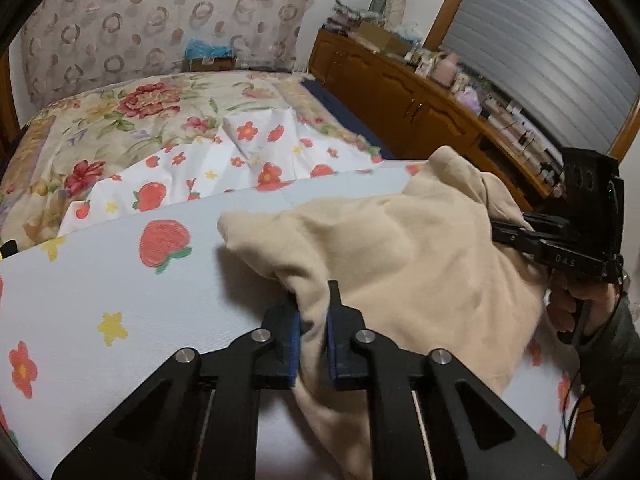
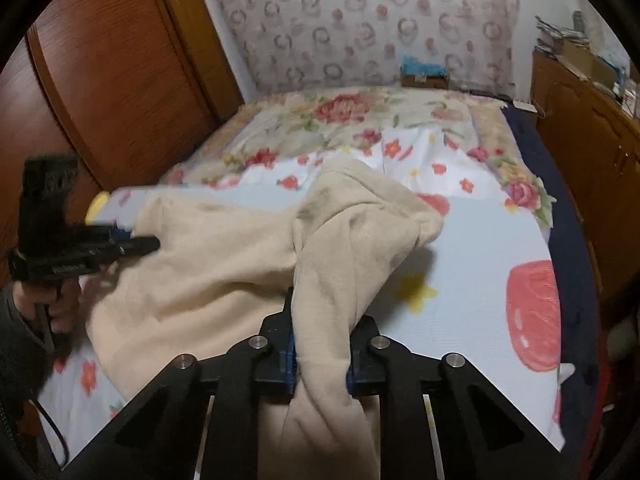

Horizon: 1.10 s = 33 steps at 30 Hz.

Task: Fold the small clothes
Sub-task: 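Lift the shirt bundle with both tools and carry it beside the Pikachu plush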

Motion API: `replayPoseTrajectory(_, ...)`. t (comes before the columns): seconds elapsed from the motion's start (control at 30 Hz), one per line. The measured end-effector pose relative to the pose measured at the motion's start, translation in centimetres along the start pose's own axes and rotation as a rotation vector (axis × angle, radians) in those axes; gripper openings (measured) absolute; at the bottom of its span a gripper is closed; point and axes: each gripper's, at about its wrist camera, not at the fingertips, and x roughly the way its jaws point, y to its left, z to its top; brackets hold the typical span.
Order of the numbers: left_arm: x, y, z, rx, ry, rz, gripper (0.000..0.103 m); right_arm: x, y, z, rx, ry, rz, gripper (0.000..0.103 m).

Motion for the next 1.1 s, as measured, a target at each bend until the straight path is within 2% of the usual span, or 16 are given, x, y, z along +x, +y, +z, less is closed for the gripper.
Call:
replayPoseTrajectory(0.13, -3.9, -0.9, 0.4, 0.007, -0.095, -0.013, 0.009, -2.3, 0.7, 0.9, -0.022, -0.108, 0.018, 0.016)
replayPoseTrajectory(0.23, -7.6, -1.1, 0.3, 0.002, -0.181, 0.0, 0.009, -3.5, 2.3, 2.4, -0.083, -0.155, 0.034, 0.016)
replayPoseTrajectory(0.33, -11.9, 0.1, -0.2, -0.022, -0.267, 0.042, 0.009, -3.5, 4.1, 3.7, -0.137, -0.177, 0.06, 0.015)
replayPoseTrajectory(0.43, -15.1, 1.9, -1.3, -0.044, -0.32, 0.101, 0.009, -2.1, 6.6, 5.6, -0.195, -0.19, 0.102, 0.015)
replayPoseTrajectory(0.53, -18.1, 4.7, -3.3, -0.088, -0.359, 0.191, 0.009, 0.5, 9.6, 7.6, -0.268, -0.182, 0.149, 0.015)
replayPoseTrajectory(0.7, -21.3, 9.6, -7.6, -0.189, -0.379, 0.306, 0.009, 6.6, 15.0, 11.6, -0.405, -0.136, 0.199, 0.015)
replayPoseTrajectory(0.97, -22.8, 14.5, -13.9, -0.359, -0.408, 0.426, 0.009, 16.7, 24.3, 16.5, -0.578, -0.04, 0.27, 0.015)
replayPoseTrajectory(1.1, -22.4, 16.3, -15.7, -0.431, -0.404, 0.467, 0.009, 21.2, 27.9, 18.3, -0.642, -0.011, 0.286, 0.015)
